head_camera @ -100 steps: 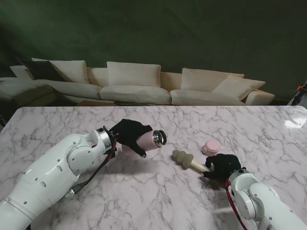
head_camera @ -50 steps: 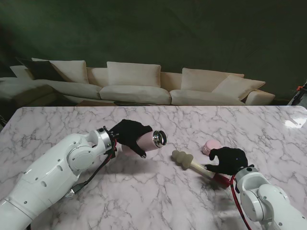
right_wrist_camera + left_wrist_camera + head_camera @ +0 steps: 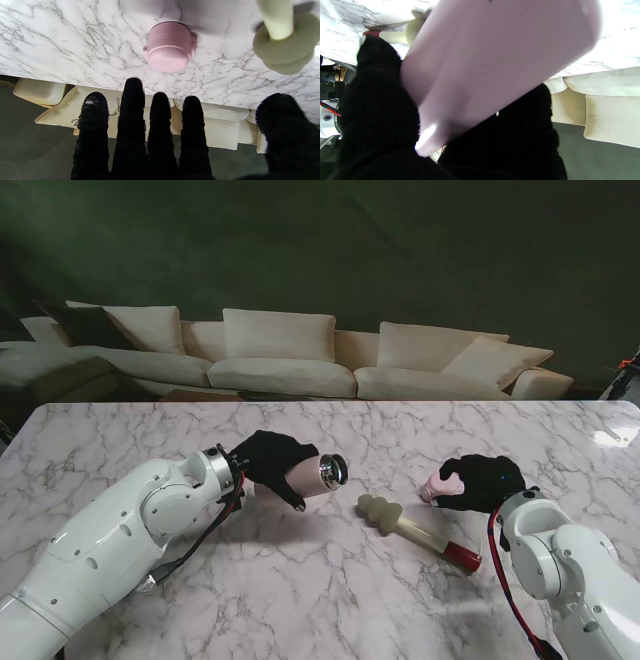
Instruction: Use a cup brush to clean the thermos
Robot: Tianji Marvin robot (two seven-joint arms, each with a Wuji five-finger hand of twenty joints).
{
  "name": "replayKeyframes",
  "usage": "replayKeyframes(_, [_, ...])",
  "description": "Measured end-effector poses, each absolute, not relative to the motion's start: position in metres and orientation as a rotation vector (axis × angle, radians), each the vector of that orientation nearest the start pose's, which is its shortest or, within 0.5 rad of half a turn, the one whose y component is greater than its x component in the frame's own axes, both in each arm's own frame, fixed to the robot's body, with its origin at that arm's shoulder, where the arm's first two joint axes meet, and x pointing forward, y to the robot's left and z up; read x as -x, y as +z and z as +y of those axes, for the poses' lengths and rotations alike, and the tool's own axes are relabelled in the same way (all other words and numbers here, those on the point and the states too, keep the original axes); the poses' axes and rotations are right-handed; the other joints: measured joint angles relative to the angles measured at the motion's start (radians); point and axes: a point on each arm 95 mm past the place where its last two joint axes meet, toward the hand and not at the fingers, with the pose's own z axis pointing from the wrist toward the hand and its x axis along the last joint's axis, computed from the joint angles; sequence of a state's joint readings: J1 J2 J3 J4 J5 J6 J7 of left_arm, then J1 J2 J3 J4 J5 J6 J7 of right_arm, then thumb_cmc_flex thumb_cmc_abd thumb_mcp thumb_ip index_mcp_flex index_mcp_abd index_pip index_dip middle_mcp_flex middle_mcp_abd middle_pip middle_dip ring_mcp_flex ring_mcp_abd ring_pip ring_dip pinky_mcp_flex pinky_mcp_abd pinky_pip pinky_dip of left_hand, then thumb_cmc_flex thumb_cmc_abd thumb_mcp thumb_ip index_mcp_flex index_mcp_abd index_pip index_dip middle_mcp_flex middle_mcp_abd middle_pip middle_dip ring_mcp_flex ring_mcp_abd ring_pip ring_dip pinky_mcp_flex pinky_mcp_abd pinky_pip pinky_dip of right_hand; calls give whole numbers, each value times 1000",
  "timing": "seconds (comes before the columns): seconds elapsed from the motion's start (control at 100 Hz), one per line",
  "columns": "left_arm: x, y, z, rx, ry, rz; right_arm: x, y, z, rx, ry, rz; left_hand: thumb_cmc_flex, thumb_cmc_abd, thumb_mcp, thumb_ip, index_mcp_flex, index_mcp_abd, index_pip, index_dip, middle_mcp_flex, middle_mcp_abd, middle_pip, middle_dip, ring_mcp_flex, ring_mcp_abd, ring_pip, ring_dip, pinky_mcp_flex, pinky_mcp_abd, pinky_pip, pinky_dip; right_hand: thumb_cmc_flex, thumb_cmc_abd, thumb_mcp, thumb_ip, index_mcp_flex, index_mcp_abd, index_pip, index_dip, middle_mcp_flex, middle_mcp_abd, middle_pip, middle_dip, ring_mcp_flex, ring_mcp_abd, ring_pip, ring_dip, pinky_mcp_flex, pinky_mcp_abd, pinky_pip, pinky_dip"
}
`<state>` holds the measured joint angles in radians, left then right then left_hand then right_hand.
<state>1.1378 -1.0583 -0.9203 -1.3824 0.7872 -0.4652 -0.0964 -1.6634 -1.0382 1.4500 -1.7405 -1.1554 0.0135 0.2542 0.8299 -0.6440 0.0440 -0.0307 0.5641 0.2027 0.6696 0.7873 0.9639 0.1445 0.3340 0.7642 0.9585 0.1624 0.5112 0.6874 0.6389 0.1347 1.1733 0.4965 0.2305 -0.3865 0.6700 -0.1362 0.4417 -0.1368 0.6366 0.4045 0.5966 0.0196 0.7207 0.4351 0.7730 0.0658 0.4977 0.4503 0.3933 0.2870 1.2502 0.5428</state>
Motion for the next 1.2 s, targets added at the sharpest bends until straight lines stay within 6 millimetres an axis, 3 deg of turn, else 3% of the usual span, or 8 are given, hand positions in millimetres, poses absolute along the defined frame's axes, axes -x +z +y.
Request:
replayKeyframes(0.11, [-464,-277,-68,833,-1836,1960,-407,-288,-83,-1237,1094,1600,0,0,0,0,0,0,0,0,0,0,0,0,0,0,0,0,0,0,0,0,-2,3,-17,0,-104,0,-46,-5,-200,14,-89,-87,-168,42,-172,-113,-134,36,-139,-42])
replayKeyframes(0.22, [-464,-277,-68,831,-1835,1962,-420,-292,-86,-1212,1115,1624,0,0,0,0,0,0,0,0,0,0,0,0,0,0,0,0,0,0,0,0,-2,-29,-40,0,-231,0,-114,-41,-346,15,-161,-134,-257,64,-263,-178,-201,48,-220,-87])
replayKeyframes(0.32, [-464,-277,-68,830,-1835,1963,-429,-298,-87,-1169,1093,1641,0,0,0,0,0,0,0,0,0,0,0,0,0,0,0,0,0,0,0,0,-1,-87,-69,8,-312,37,-143,-60,-390,33,-239,-181,-285,65,-277,-202,-212,51,-238,-101])
replayKeyframes(0.41, [-464,-277,-68,829,-1836,1963,-437,-305,-88,-1092,1136,1659,0,0,0,0,0,0,0,0,0,0,0,0,0,0,0,0,0,0,0,0,-5,-165,-34,9,-312,45,-130,-67,-391,40,-258,-191,-285,65,-277,-213,-217,51,-245,-105])
replayKeyframes(0.56, [-464,-275,-68,828,-1838,1960,-444,-313,-87,-1051,1100,1727,0,0,0,0,0,0,0,0,0,0,0,0,0,0,0,0,0,0,1,0,-30,-195,11,9,-311,62,-80,-67,-391,52,-182,-157,-263,39,-218,-194,-182,49,-215,-105])
replayKeyframes(0.75, [-463,-275,-68,824,-1834,1963,-453,-327,-83,-1072,1063,1771,0,0,0,0,0,0,0,0,0,0,0,0,0,0,1,0,0,0,1,0,-11,-195,12,21,-256,62,15,-25,-393,54,-7,-94,-249,15,-102,-128,-129,9,-154,-71])
replayKeyframes(0.98, [-463,-275,-68,826,-1832,1965,-460,-341,-82,-1070,1057,1787,0,0,0,0,0,0,0,0,0,0,0,0,0,0,1,0,0,0,1,0,1,-205,10,32,-223,62,50,-11,-392,55,40,-81,-232,6,-51,-103,-103,-40,-125,-54])
replayKeyframes(1.2, [-462,-276,-68,826,-1830,1969,-463,-348,-83,-1108,1042,1787,0,0,0,0,0,0,0,0,0,0,0,0,0,0,1,0,0,0,1,0,80,-205,0,32,-208,62,65,-2,-390,58,83,-62,-228,4,-13,-81,-69,-63,-93,-40])
